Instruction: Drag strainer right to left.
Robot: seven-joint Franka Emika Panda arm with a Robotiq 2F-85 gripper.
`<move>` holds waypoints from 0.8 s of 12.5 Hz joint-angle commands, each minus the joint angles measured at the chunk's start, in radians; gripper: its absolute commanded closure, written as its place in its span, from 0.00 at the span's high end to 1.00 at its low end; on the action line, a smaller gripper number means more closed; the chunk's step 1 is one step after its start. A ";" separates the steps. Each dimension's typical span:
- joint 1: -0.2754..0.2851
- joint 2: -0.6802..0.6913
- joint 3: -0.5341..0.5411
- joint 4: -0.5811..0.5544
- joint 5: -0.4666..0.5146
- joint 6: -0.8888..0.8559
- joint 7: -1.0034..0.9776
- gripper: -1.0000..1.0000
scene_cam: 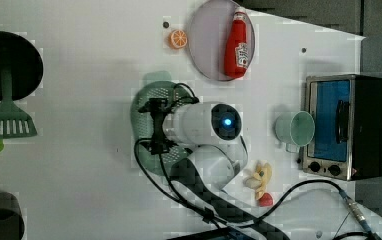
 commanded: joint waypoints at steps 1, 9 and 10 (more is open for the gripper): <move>0.057 -0.007 -0.023 0.033 0.019 -0.030 0.083 1.00; 0.107 0.034 -0.021 0.102 0.073 -0.031 0.085 1.00; 0.112 0.040 -0.021 0.111 0.077 -0.031 0.086 1.00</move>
